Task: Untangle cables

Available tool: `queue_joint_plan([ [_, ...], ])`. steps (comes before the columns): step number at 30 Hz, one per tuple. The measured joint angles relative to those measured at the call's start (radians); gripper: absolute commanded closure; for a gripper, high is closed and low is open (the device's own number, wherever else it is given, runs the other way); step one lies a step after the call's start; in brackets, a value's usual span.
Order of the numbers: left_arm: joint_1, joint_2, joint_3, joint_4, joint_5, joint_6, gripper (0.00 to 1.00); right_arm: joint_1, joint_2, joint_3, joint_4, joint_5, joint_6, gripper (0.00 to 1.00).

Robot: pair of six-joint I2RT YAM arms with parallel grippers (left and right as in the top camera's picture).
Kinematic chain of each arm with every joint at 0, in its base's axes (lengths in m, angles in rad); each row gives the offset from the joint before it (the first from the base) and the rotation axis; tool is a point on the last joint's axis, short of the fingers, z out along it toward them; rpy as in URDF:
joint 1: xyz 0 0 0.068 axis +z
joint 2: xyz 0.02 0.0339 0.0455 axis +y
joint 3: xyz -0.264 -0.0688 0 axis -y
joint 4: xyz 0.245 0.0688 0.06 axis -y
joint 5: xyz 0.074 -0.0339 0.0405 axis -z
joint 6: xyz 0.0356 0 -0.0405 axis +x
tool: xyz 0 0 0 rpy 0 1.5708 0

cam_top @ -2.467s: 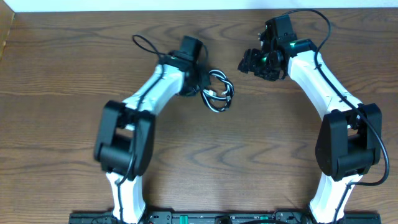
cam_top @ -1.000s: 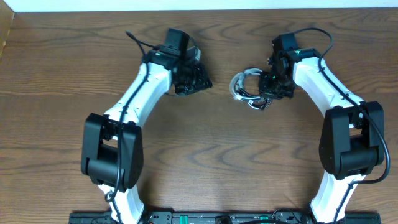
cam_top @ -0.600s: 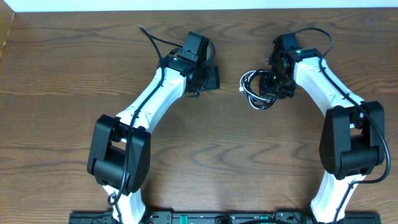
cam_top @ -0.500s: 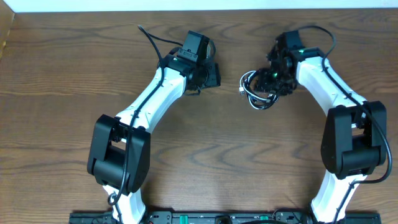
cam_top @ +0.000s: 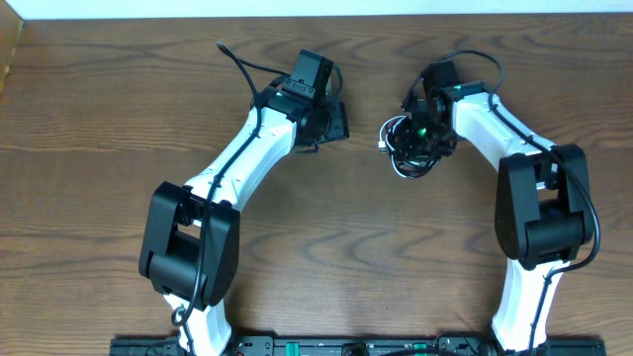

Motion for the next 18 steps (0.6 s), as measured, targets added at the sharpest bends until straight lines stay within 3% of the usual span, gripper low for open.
queue_joint_plan([
  [3, 0.000, 0.000, 0.000, 0.001, 0.000, -0.005, 0.43, 0.012, 0.007, 0.000, -0.006, 0.039, -0.027, 0.99],
  [15, 0.006, 0.000, 0.000, 0.087, 0.034, -0.048, 0.43, 0.023, -0.041, -0.011, -0.053, -0.020, -0.113, 0.99],
  [17, 0.011, 0.000, 0.000, 0.084, 0.039, -0.048, 0.43, 0.030, -0.105, -0.014, -0.057, -0.063, -0.155, 0.86],
  [18, 0.013, 0.000, 0.000, 0.080, 0.042, -0.048, 0.43, 0.035, -0.145, -0.014, -0.056, -0.077, -0.171, 0.70],
])
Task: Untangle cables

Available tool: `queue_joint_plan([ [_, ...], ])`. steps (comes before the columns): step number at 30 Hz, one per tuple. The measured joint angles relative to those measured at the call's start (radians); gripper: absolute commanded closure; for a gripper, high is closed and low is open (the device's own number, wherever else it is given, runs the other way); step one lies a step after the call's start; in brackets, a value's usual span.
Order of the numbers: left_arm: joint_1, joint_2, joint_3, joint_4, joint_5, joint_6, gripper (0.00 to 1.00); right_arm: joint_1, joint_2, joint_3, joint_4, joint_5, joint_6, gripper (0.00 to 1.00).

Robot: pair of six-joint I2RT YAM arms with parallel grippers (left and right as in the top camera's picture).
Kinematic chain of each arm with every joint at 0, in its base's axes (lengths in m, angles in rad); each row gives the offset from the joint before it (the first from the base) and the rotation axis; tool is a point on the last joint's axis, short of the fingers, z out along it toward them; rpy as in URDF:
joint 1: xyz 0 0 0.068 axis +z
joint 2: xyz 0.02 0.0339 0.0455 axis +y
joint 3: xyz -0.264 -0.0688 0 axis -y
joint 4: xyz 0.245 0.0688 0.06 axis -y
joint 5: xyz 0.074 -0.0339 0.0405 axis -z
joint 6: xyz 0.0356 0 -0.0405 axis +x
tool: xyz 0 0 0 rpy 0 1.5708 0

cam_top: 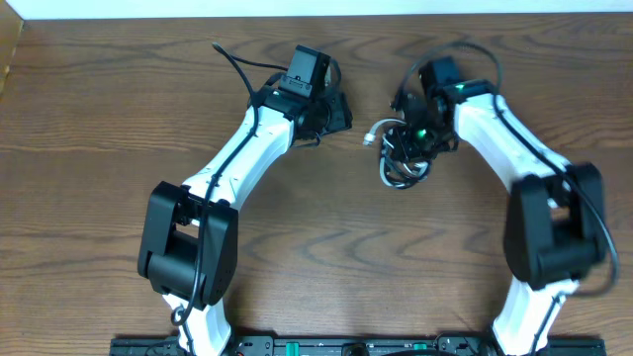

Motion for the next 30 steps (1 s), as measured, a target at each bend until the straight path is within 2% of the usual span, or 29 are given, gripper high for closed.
queue_joint_plan([
  [1, 0.002, 0.000, 0.000, -0.002, 0.001, 0.000, 0.43, 0.005, -0.059, 0.000, 0.005, -0.019, -0.016, 0.53],
  [2, 0.003, 0.000, 0.000, -0.002, 0.001, 0.000, 0.43, 0.009, -0.102, 0.001, 0.008, -0.027, -0.024, 0.46],
  [3, 0.004, 0.000, 0.000, -0.002, 0.001, 0.000, 0.43, 0.011, -0.135, 0.001, 0.011, -0.030, -0.022, 0.44],
  [8, 0.003, 0.000, 0.000, -0.003, 0.011, 0.000, 0.43, 0.004, -0.201, 0.005, 0.023, 0.036, 0.100, 0.48],
  [12, -0.009, 0.001, 0.000, 0.004, 0.000, -0.007, 0.44, -0.024, -0.195, 0.004, 0.028, 0.106, 0.229, 0.46],
  [14, -0.030, 0.016, 0.000, 0.026, -0.037, -0.027, 0.48, -0.050, -0.195, 0.004, 0.035, 0.135, 0.272, 0.45],
  [17, -0.054, 0.056, 0.000, 0.070, -0.061, -0.039, 0.56, -0.077, -0.195, 0.004, 0.040, 0.151, 0.293, 0.45],
  [23, -0.097, 0.150, 0.000, 0.097, -0.157, -0.080, 0.58, -0.101, -0.195, 0.004, 0.033, 0.166, 0.311, 0.44],
  [30, -0.109, 0.172, 0.000, 0.116, -0.230, -0.101, 0.61, -0.101, -0.195, 0.004, 0.031, 0.168, 0.314, 0.42],
])
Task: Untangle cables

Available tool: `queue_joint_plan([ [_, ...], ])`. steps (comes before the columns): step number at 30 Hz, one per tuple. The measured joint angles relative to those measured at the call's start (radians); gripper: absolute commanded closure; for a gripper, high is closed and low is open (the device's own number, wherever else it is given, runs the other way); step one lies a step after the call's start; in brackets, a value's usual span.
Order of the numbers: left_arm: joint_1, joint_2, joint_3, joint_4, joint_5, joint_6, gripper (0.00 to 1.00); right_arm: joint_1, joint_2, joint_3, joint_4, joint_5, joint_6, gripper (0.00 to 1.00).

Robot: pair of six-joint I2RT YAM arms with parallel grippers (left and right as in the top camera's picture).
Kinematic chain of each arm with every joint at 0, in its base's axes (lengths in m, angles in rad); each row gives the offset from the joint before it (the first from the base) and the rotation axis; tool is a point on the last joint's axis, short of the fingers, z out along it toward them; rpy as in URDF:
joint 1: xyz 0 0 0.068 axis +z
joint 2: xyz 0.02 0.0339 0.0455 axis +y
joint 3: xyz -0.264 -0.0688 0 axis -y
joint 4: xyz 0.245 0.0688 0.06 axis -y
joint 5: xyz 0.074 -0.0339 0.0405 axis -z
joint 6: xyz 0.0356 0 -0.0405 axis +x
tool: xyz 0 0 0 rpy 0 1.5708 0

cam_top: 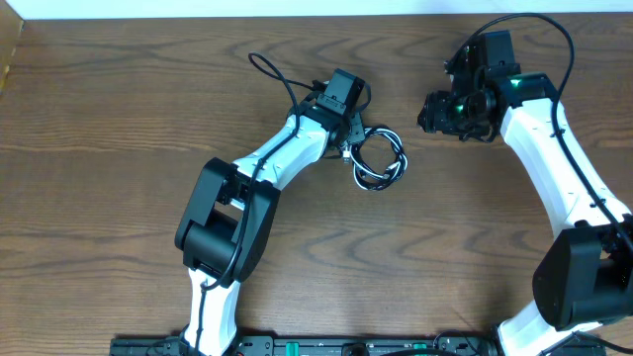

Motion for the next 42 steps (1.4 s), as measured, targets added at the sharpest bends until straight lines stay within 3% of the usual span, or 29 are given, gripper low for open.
queue_joint_plan([
  [9, 0.000, 0.010, 0.000, 0.024, 0.048, 0.144, 0.61, 0.000, 0.000, 0.000, 0.000, 0.004, 0.000, 0.41],
  [21, 0.000, 0.053, 0.000, 0.038, 0.066, 0.166, 0.64, 0.000, 0.000, 0.000, -0.001, 0.011, 0.000, 0.39],
  [26, -0.003, 0.065, 0.008, 0.031, 0.046, 0.169, 0.75, 0.001, 0.000, 0.000, -0.001, 0.019, 0.001, 0.35],
  [29, -0.023, 0.088, 0.039, 0.002, -0.040, 0.154, 0.92, 0.002, 0.000, 0.000, -0.017, 0.019, 0.001, 0.34],
  [34, -0.033, 0.089, 0.045, 0.002, -0.047, 0.150, 0.93, 0.005, 0.000, -0.024, -0.004, 0.019, 0.003, 0.32],
  [38, -0.016, 0.068, 0.033, -0.035, 0.042, 0.151, 0.93, 0.006, 0.000, -0.061, 0.026, 0.017, 0.012, 0.32],
  [42, 0.017, 0.028, 0.007, -0.062, 0.236, 0.158, 0.93, 0.007, 0.001, -0.114, 0.096, -0.034, 0.018, 0.33],
])
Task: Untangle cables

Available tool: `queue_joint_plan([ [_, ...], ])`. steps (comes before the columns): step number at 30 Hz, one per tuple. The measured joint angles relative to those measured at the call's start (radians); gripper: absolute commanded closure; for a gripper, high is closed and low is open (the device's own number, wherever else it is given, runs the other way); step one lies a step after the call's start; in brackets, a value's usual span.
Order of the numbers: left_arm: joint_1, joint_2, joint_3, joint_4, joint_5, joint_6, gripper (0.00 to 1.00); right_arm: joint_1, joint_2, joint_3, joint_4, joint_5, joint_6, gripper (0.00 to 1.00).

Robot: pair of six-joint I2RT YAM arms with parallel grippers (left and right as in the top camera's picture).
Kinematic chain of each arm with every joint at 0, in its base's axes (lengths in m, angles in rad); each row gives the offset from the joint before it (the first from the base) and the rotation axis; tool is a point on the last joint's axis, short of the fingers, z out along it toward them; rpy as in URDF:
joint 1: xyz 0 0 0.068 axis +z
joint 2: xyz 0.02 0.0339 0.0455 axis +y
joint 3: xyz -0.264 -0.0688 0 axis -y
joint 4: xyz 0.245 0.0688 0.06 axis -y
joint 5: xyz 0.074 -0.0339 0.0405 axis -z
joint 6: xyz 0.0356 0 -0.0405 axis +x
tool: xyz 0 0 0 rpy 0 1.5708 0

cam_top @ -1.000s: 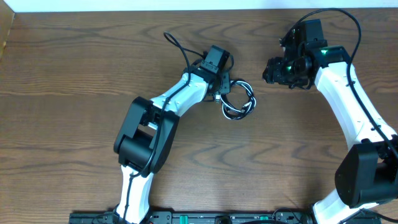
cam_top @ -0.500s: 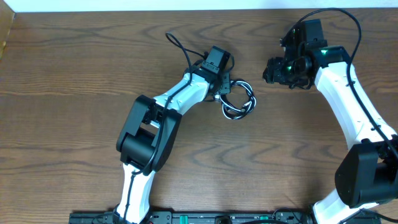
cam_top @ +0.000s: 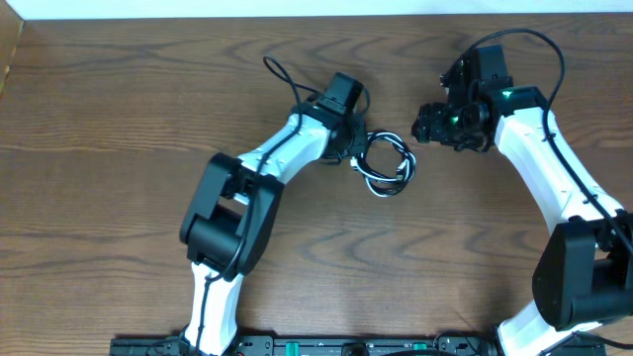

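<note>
A small coil of white and black cables (cam_top: 387,164) lies on the table just right of centre. My left gripper (cam_top: 353,150) is at the coil's left edge and seems shut on its strands, though the wrist hides the fingers. My right gripper (cam_top: 427,125) hovers a little up and right of the coil, apart from it. Its jaws are a dark mass, so their state does not show. A black cable (cam_top: 280,72) loops from the left wrist toward the back.
The wooden table (cam_top: 119,148) fills the view, with a pale wall strip along the back edge. The arm bases stand at the front edge. The right arm's own cable (cam_top: 524,38) arcs over its wrist.
The coil and my left gripper have shifted slightly right and toward the front. My right gripper has moved left and a little nearer, closing the gap to the coil.
The cable bundle first sat under my right gripper at centre right, with my left gripper apart on the left. It then lay slightly further left, still at the right gripper. Later it was at my left gripper, the right one drawn back. Now the right gripper is near again.
</note>
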Motion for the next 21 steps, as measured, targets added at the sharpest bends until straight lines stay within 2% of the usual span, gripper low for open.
queue_joint_plan([
  [7, 0.090, -0.154, -0.007, -0.003, 0.227, 0.000, 0.93, 0.021, 0.042, -0.027, 0.040, -0.093, 0.010, 0.38],
  [13, 0.119, -0.159, -0.007, 0.014, 0.326, -0.004, 0.93, 0.029, 0.102, -0.028, 0.051, -0.124, 0.027, 0.38],
  [15, 0.135, -0.159, -0.007, 0.052, 0.400, -0.012, 0.93, 0.029, 0.112, -0.028, 0.055, -0.126, 0.027, 0.39],
  [21, 0.182, -0.159, -0.007, 0.088, 0.526, -0.069, 0.93, 0.029, 0.156, -0.028, 0.053, -0.120, 0.030, 0.45],
])
